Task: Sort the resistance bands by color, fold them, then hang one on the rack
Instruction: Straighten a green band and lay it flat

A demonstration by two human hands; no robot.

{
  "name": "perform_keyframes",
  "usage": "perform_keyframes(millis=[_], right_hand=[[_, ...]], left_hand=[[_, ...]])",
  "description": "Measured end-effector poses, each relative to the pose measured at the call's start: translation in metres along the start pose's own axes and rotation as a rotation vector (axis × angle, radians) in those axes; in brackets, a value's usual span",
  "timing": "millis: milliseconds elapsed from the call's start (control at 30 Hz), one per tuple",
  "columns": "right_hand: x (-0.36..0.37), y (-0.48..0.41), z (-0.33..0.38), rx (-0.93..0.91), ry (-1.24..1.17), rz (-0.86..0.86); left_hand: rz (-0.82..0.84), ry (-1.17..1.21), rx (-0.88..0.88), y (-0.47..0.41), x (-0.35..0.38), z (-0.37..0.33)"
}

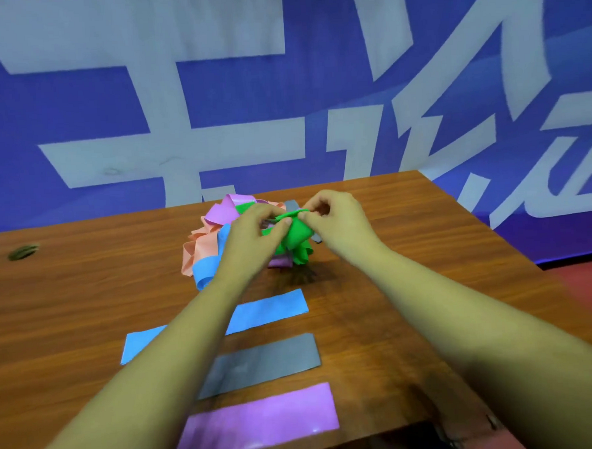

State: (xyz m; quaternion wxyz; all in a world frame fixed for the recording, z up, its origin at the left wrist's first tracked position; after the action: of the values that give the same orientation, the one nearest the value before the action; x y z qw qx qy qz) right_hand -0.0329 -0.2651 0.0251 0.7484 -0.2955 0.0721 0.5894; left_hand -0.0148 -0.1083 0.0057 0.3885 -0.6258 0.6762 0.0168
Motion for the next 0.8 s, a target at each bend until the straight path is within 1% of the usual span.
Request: perform_keyframes(millis=[67, 167, 300, 433, 500, 667, 733, 800], right_hand=[[-0.012, 0.001, 0.027, -0.040, -0.027, -0.022], [-0.033, 0.009, 0.066, -0.086, -0.128, -0.055], [-0.057, 0.025, 0.120, -0.189, -0.190, -0.046], [-0.080, 0.042, 0.165, -0.247, -0.257, -0.091], [-0.087, 0.050, 0.182, -0.257, -0.325, -0.076], [-0.084, 0.077, 0.191, -0.149, -0.555, 0.061], [-0.081, 0.093, 0.188, -0.140, -0.576, 0.091], [-0.079, 0.106, 0.185, -0.144, -0.537, 0.095]], left_hand=[[-0.047, 0.020, 0.015, -0.001, -0.024, -0.024], [-0.078, 0.074, 0.064, 0.001, -0.054, -0.064], [-0.115, 0.187, 0.100, 0.007, -0.086, -0.110], [-0.185, 0.332, 0.126, 0.022, -0.112, -0.148], [-0.218, 0.415, 0.127, 0.030, -0.122, -0.160], [-0.257, 0.495, 0.122, 0.058, -0.135, -0.183], [-0.224, 0.502, 0.101, 0.070, -0.129, -0.182], [-0.141, 0.583, 0.043, 0.081, -0.116, -0.170]])
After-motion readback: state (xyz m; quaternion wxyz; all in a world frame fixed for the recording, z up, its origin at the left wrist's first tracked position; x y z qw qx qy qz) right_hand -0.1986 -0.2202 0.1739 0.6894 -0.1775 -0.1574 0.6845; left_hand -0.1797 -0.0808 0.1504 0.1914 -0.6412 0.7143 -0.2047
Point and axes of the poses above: each hand's wrist, its own y-axis away from the middle knuckle, its own x-axis out of the palm, z = x × y, the point moved 8 cm from there along -y, towards the middle knuckle, and after that the axes turned 5 degrees about -y, right-handed, at the moved point
